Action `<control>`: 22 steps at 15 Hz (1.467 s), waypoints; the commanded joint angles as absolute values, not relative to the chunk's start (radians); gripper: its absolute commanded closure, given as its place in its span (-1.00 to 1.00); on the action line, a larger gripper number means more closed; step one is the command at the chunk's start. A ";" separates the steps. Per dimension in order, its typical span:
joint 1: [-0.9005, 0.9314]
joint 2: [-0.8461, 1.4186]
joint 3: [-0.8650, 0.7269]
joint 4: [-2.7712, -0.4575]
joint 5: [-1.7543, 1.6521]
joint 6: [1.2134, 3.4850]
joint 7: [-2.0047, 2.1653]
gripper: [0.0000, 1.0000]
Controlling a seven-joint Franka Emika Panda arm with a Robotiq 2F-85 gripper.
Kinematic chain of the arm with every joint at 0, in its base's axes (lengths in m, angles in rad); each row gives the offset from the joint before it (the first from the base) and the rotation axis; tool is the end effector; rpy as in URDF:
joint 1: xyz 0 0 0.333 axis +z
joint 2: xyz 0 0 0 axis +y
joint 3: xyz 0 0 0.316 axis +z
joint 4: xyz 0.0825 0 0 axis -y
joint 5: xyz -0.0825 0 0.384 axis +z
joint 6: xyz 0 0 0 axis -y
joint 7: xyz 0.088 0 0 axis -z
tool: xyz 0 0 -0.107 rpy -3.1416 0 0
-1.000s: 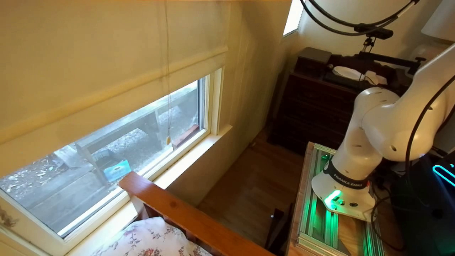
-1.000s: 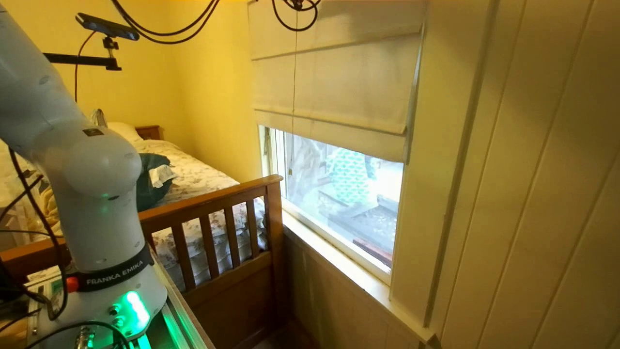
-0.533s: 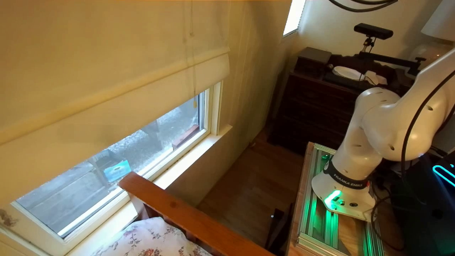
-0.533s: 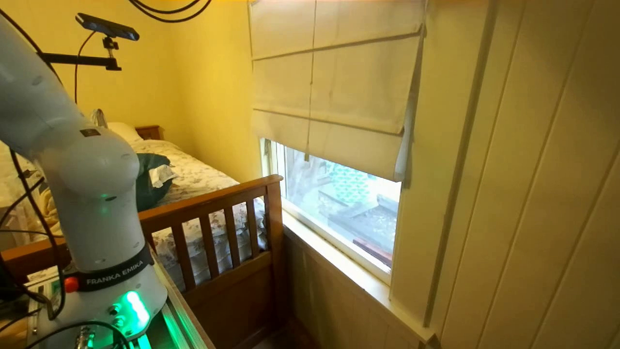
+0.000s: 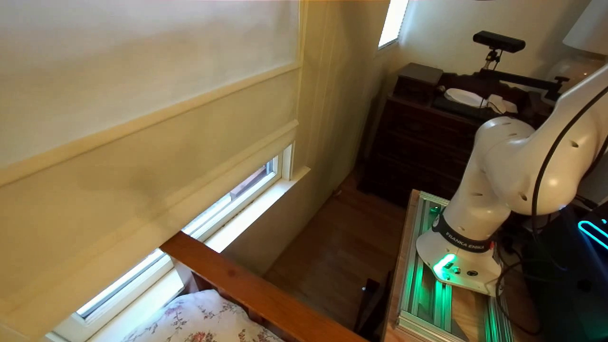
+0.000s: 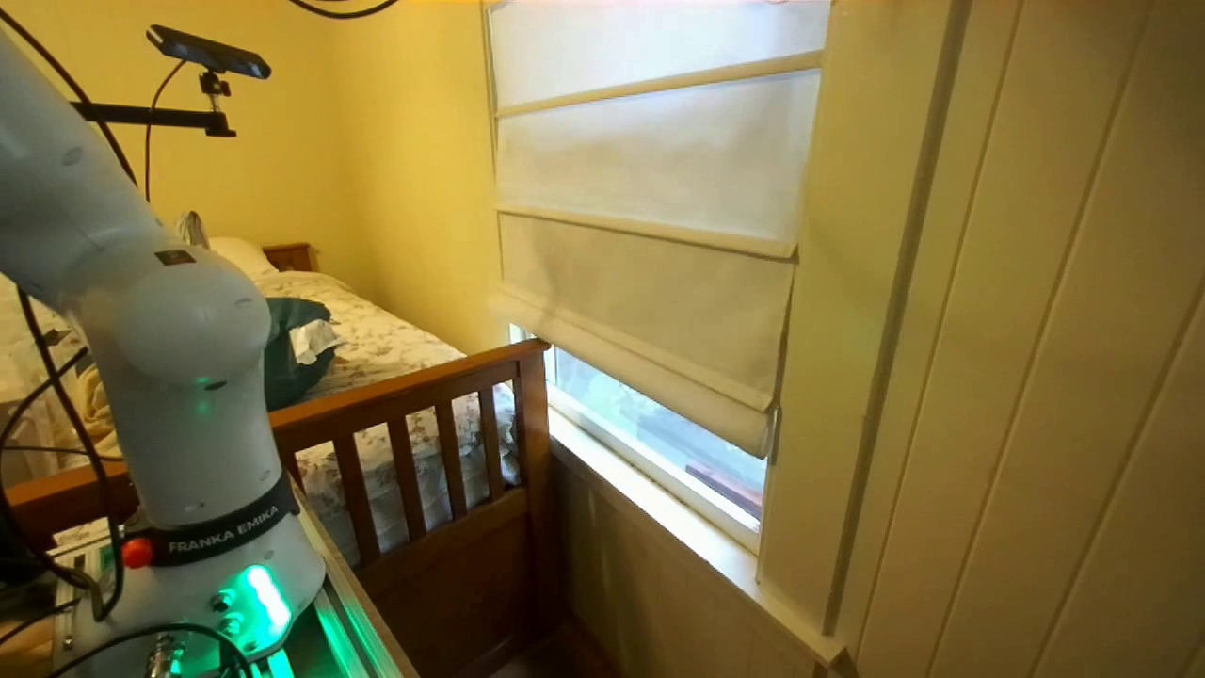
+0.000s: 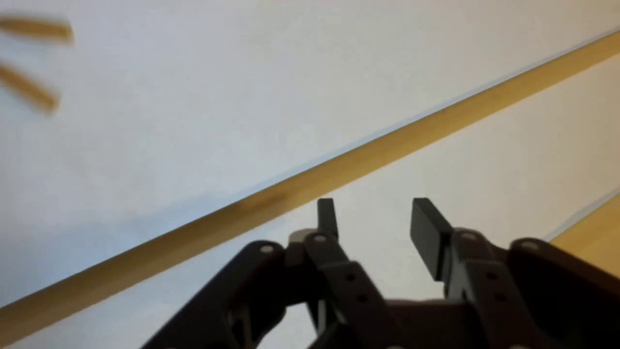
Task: Close the blinds
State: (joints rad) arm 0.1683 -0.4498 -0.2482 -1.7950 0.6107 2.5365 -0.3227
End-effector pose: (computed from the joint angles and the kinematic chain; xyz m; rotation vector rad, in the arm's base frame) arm 0.4273 -0.0864 0.8510 -2.1830 0.0946 -1.5921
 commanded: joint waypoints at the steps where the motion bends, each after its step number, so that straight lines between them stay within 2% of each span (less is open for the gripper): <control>1: 0.168 -0.431 -0.255 -1.784 0.616 2.478 -0.317 -0.50; 4: 0.139 -0.433 -0.237 -1.819 0.569 2.364 -0.303 -0.94; 6: 0.116 -0.431 -0.226 -1.844 0.525 2.294 -0.312 -1.00; 9: 0.098 -0.437 -0.228 -1.899 0.468 2.272 -0.367 -1.00; 17: 0.046 -0.438 -0.246 -1.996 0.366 2.500 -0.514 -1.00; 22: -0.031 -0.439 -0.235 -2.018 0.209 2.521 -0.444 -1.00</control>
State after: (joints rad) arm 0.0100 -0.4219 -0.2488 -1.9900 0.2947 2.4875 -0.4862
